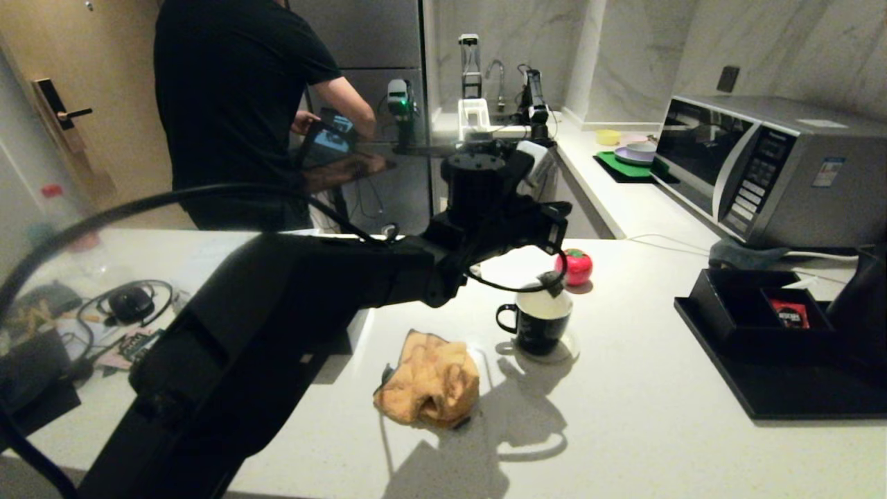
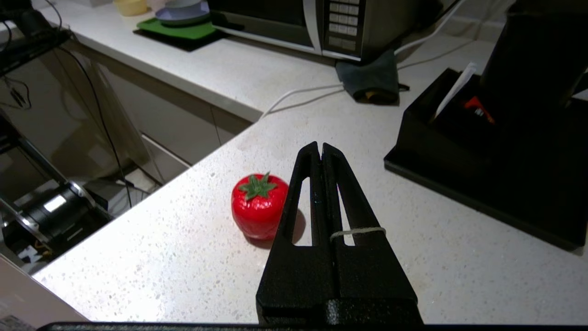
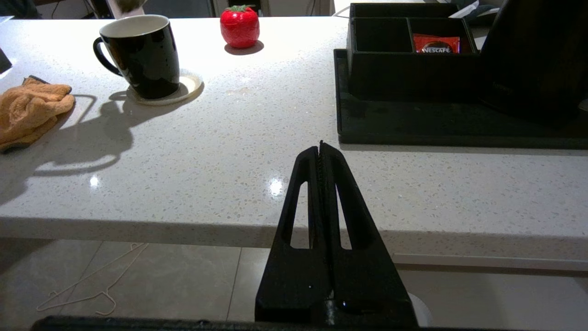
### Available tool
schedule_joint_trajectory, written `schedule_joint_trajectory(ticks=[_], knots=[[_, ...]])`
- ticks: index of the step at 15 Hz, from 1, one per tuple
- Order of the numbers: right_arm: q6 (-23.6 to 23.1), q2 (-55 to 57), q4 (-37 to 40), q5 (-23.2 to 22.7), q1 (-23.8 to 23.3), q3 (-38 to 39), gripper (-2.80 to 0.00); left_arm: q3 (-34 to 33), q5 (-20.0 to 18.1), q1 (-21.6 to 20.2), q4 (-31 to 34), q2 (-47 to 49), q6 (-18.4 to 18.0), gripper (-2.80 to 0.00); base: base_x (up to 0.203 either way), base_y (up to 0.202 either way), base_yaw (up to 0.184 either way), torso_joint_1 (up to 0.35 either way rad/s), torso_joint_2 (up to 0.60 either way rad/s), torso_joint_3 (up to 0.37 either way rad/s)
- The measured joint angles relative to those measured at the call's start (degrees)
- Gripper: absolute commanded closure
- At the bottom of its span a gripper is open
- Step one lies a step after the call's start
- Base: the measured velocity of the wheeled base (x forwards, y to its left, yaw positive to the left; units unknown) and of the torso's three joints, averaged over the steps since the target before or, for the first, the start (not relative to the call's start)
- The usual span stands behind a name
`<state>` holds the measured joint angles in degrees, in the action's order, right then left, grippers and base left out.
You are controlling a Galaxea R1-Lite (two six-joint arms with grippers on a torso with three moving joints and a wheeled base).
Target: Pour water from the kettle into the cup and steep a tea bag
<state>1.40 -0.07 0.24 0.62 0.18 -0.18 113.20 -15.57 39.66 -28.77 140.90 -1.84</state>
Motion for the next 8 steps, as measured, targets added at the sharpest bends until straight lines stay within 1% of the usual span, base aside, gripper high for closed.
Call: schedule_joint_trajectory(ticks=[2, 8], knots=[[-0.01, 0.00, 0.00, 0.00, 0.00, 0.00, 0.00, 0.00, -0.05, -0.18, -0.34, 1.25, -0.06, 0.00, 0.000, 0.000, 0.000, 0.000, 0.00, 0.000], [0.02, 0.00, 0.00, 0.00, -0.02, 0.00, 0.00, 0.00, -0.08, -0.30, -6.14, 6.02, 0.06, 0.00, 0.000, 0.000, 0.000, 0.000, 0.00, 0.000]])
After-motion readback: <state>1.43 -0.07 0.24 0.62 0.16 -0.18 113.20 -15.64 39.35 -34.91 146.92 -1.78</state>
